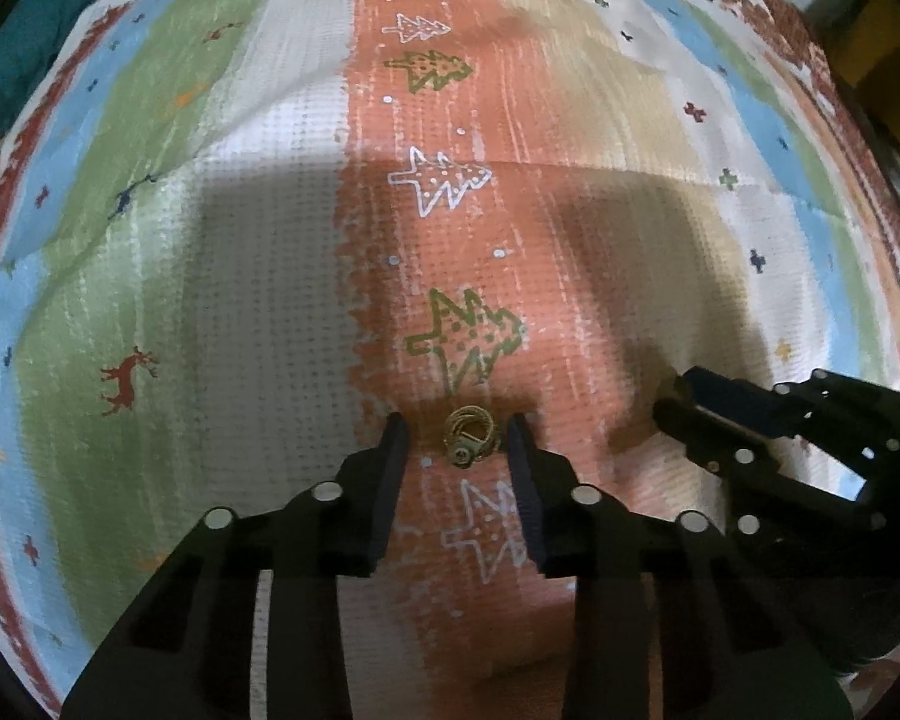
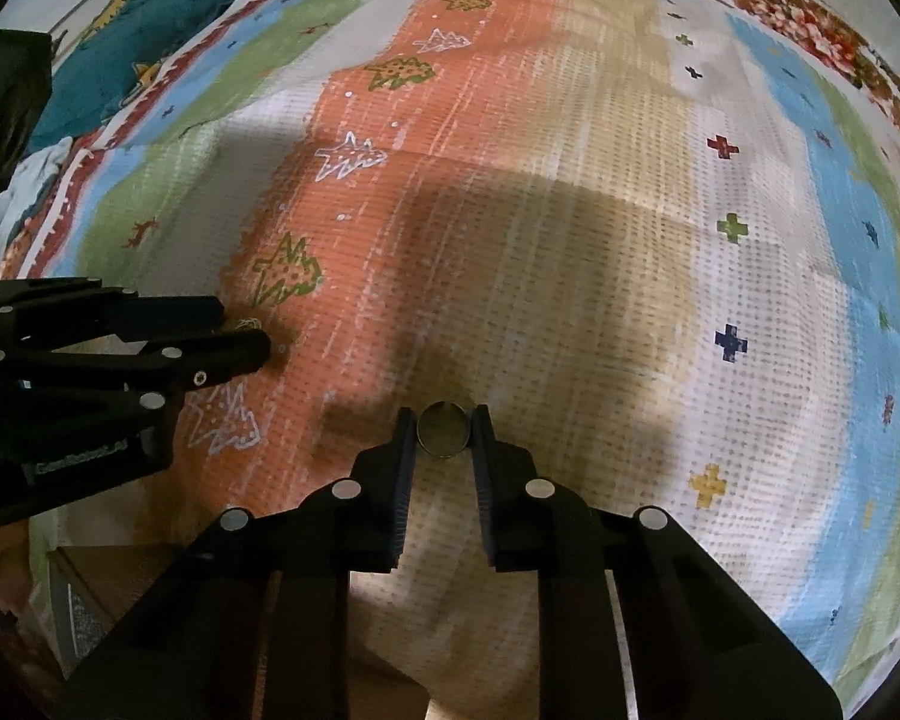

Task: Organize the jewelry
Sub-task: 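Close the left tool on the gold charm while the right tool pinches the gold ring, then carry the gold charm with the left tool while the right tool carries the gold ring to the tin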

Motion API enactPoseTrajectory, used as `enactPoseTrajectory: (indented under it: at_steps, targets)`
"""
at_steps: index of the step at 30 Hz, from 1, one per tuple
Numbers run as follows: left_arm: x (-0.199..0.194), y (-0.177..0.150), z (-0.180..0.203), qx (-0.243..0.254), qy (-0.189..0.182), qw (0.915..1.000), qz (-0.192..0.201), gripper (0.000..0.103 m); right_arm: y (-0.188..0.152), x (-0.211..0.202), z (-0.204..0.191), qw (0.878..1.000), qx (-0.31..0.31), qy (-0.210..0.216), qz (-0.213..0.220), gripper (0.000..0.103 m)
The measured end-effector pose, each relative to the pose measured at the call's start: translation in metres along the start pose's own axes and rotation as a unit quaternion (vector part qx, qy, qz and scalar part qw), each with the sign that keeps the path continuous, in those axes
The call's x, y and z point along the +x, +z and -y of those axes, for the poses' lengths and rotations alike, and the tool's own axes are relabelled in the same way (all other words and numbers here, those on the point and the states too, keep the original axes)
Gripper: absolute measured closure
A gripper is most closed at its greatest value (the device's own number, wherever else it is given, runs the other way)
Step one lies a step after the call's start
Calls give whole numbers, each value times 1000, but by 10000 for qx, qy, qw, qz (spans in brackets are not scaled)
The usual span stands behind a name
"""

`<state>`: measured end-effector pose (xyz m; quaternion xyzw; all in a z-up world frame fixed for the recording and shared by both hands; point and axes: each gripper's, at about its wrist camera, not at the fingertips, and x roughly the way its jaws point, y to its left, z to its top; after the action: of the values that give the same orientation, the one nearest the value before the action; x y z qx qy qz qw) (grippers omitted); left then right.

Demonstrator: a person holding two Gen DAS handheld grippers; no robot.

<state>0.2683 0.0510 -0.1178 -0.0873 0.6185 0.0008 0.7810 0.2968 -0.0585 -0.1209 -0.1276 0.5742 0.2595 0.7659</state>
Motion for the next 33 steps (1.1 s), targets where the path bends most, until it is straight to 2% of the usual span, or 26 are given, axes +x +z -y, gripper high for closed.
enactPoseTrajectory:
  at_steps: [4, 16, 20, 33]
  targets:
    - [1, 0, -1, 62, 159, 9999, 15, 87, 0, 0, -1, 10000, -37, -34, 8, 84]
    - [-1, -2, -5, 61, 28, 10000, 73, 89, 1, -1, 0, 10000, -9, 41, 11, 84]
    - [-12, -2, -13, 60, 11, 9999, 159, 89, 1, -8, -1, 9999, 2, 42, 98, 84]
    - [-51, -14, -3, -17, -238, 9979, 603, 89, -11, -46, -12, 9987, -65, 65, 495, 84]
